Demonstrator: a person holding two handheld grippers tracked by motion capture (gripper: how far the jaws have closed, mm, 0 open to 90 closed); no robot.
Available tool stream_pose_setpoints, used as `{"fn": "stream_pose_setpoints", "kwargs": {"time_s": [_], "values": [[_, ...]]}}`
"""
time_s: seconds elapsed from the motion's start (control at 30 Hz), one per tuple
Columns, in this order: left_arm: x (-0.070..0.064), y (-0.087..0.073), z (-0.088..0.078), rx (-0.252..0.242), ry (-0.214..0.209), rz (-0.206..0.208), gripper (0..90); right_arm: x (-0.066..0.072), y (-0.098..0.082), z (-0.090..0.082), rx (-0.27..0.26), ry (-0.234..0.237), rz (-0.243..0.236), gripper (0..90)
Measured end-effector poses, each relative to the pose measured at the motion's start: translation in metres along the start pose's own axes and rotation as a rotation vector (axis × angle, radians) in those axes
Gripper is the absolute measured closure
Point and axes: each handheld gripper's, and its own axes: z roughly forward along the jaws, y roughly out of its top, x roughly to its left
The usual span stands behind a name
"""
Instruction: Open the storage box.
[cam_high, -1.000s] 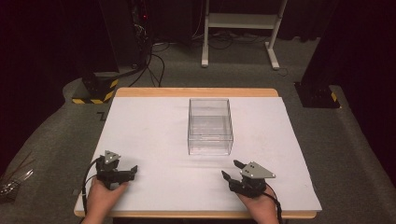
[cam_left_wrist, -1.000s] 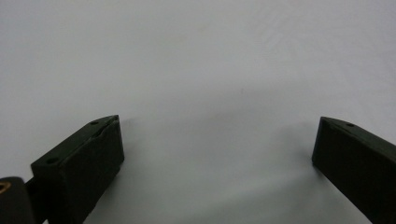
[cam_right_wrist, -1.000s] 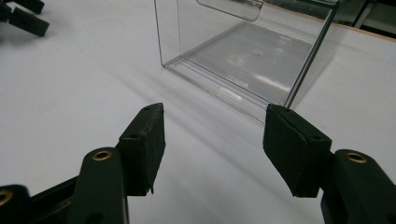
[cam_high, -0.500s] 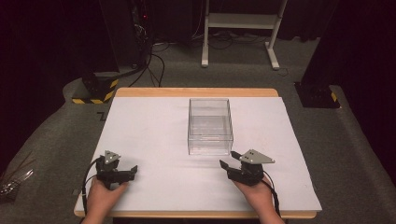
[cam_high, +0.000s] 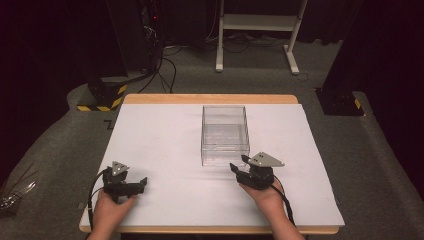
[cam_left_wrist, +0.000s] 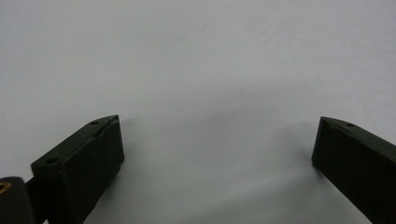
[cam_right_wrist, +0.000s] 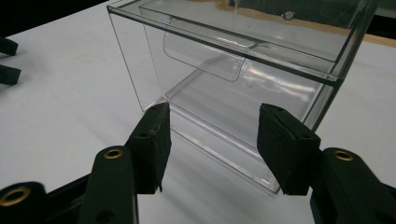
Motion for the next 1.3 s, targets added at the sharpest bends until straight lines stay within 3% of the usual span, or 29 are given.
{"fn": "stream_pose_setpoints", "kwargs": {"time_s": [0.2,0.5,0.83,1.3], "values": [[0.0,0.0,0.0,-0.001,0.001,0.0,2.1,-0.001,0.004,0.006,-0.014,0.01,0.031,48.9],[0.0,0.0,0.0,-0.001,0.0,-0.001,2.1,-0.007,0.009,0.014,-0.03,0.035,0.034,58.0],[0.0,0.0,0.0,-0.001,0.0,-0.001,2.1,-0.016,0.012,0.024,-0.031,0.095,0.071,61.8],[0.0,0.0,0.0,-0.001,0.0,0.0,2.1,-0.024,0.012,0.03,-0.055,0.162,0.062,66.8]]}}
